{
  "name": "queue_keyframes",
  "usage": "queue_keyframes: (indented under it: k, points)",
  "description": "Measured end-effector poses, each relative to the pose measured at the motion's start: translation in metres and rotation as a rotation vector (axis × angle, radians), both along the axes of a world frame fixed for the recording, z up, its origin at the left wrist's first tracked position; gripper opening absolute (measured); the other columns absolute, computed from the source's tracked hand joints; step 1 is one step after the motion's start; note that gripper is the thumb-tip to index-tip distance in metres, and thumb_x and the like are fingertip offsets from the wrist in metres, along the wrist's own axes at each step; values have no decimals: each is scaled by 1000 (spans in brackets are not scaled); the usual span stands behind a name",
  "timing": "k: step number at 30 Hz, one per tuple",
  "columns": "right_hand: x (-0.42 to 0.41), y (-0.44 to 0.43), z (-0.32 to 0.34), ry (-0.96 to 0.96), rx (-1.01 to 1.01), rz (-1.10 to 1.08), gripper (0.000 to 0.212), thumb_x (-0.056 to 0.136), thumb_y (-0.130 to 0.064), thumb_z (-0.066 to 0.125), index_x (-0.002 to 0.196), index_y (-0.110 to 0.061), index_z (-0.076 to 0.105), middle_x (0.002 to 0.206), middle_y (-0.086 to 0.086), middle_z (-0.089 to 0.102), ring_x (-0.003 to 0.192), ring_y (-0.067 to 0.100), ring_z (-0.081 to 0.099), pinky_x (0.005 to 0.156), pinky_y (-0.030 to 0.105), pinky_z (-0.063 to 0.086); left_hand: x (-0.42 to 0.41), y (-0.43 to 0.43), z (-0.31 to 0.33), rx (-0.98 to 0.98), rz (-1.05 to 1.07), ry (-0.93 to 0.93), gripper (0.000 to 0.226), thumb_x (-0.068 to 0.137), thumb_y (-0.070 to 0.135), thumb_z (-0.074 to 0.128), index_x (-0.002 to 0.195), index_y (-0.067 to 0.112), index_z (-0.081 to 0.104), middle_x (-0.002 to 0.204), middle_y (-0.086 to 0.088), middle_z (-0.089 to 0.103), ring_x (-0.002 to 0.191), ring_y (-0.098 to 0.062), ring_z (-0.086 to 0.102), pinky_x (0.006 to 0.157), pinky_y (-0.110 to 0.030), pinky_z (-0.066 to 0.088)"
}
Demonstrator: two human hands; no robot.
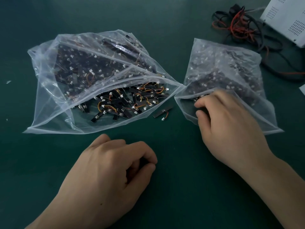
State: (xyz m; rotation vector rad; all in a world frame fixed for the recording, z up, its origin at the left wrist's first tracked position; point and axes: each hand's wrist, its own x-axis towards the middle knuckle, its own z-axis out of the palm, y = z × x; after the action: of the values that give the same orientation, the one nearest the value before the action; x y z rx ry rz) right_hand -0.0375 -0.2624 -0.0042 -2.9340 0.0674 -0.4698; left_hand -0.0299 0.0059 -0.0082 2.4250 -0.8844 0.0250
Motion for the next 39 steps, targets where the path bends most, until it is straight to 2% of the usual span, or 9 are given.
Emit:
queue_keyframes:
  k: [3, 12, 15, 20, 23, 28, 31, 35, 39]
  points:
    - [1, 0, 0, 19, -5, -43, 29, 99, -27, 58, 123, -12, 63, 123, 4, 55, 119, 25, 54, 97, 39, 48, -1, -1, 1, -8, -1, 10, 5, 88, 49, 58, 88, 47, 63, 60, 18, 48, 67, -2, 49, 80, -15, 40]
    - [-5, 17, 12, -114, 27, 245, 1, 94, -17, 69, 94, -18, 69, 70, -28, 23, 72, 2, 30, 54, 23, 29, 1, -5, 5, -38, 95, -3, 2, 90, 41, 63, 88, 41, 65, 66, 17, 54, 70, -3, 54, 76, -16, 40]
    - [-12, 24, 11, -71, 66, 344, 9, 93, -23, 71, 102, -21, 70, 67, -30, 21, 63, 1, 33, 49, 26, 36, 5, -8, 8, -89, 240, -126, 6, 90, 32, 67, 93, 34, 72, 94, 18, 65, 93, -14, 61, 89, -39, 44]
    - [-14, 37, 8, 104, 25, 295, 43, 101, -41, 50, 143, -30, 56, 76, -20, 57, 64, 15, 61, 50, 32, 44, 8, -6, 10, 84, 396, -38, 41, 93, 41, 54, 131, 31, 68, 149, 8, 54, 142, -19, 39, 112, -36, 15]
    - [-15, 37, 9, 132, 30, 292, 42, 103, -41, 48, 143, -31, 58, 94, -14, 71, 70, 16, 65, 52, 30, 43, 6, -6, 9, 149, 368, 6, 43, 95, 40, 50, 134, 31, 66, 150, 9, 55, 142, -19, 41, 116, -46, 17]
    - [-14, 35, 8, 112, 119, 279, 25, 101, -37, 58, 122, -27, 67, 65, -28, 33, 58, 3, 43, 49, 27, 33, 6, -2, 5, 87, 372, -23, 34, 94, 31, 55, 126, 32, 69, 139, 16, 59, 134, -17, 47, 108, -36, 17]
    - [-15, 34, 10, 129, 159, 269, 25, 98, -40, 54, 119, -28, 60, 62, -21, 38, 53, 5, 47, 48, 33, 41, 6, -2, 4, 41, 381, -42, 32, 92, 28, 59, 122, 32, 70, 136, 17, 60, 131, -17, 49, 104, -31, 15]
    - [-15, 36, 11, 133, 172, 264, 35, 100, -36, 60, 134, -30, 64, 65, -29, 30, 58, 2, 40, 49, 26, 32, 6, -3, 5, 83, 401, -11, 53, 91, 36, 57, 143, 30, 53, 155, 12, 48, 147, -16, 35, 113, -34, 13]
    - [-15, 35, 9, 117, 184, 279, 26, 100, -37, 59, 124, -31, 67, 64, -30, 28, 58, 2, 39, 50, 26, 32, 6, -5, 5, 170, 399, 9, 62, 93, 42, 49, 153, 27, 45, 161, 8, 44, 152, -15, 32, 118, -41, 11]
